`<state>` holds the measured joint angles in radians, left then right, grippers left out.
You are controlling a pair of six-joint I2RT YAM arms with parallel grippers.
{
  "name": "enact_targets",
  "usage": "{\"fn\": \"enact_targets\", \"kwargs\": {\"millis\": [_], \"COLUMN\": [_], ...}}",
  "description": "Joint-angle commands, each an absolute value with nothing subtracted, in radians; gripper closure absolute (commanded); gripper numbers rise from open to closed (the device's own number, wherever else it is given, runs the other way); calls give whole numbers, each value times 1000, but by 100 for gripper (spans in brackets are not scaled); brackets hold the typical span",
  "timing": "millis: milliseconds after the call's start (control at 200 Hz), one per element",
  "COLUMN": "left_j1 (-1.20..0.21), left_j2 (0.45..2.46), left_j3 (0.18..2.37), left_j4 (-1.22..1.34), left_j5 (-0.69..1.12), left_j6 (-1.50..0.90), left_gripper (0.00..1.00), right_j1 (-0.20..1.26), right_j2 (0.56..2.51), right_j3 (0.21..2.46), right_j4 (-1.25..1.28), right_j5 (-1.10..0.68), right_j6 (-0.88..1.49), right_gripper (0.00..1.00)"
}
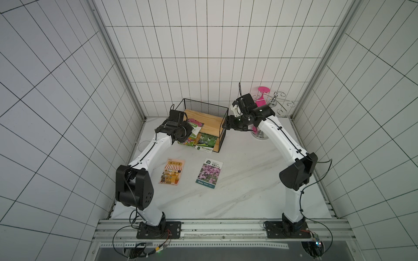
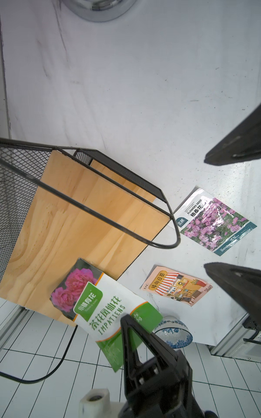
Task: Take the seed bag off the shelf
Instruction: Pick up the seed packet from the shelf, then place the seed packet at the center of the board.
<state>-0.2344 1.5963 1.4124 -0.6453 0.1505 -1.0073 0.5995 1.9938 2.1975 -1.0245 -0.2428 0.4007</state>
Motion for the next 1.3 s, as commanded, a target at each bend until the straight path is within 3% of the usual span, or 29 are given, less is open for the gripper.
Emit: {"fn": "enact_targets", "kwargs": {"millis": [0, 275, 495, 750, 1179, 1259, 1294], "left_j1": [-241, -365, -564, -722, -917, -931, -933], "left_j2": [1471, 1151, 1093, 1299, 1747, 1778, 1778], "left_j3": [1341, 1060, 881, 861, 1031, 1043, 1042], "left_j4": [-657, -652, -530, -296, -42, -39, -46], "left_j5": [171, 148, 54, 24, 35, 42, 43], "left_j6": [-973, -1088, -1241, -1297, -1414, -1441, -1448], "left_gripper": [100, 100, 100, 100, 100, 74, 67], "right_j1": [594, 591, 592, 597, 586, 580, 577], "right_j2": [1932, 1899, 1930, 1983, 2012, 2010, 2007], "right_j3": [2180, 2184, 2203, 2259, 2350, 2350, 2350], "right_j4": [-1057, -1072, -1078, -1103, -1176, -1191, -1198], "right_j5": [-215, -207, -229, -224, -202, -203, -209], "right_j6": [393, 391, 394, 376, 339, 322, 312], "right_gripper": [28, 28, 28, 28, 28, 27, 27]}}
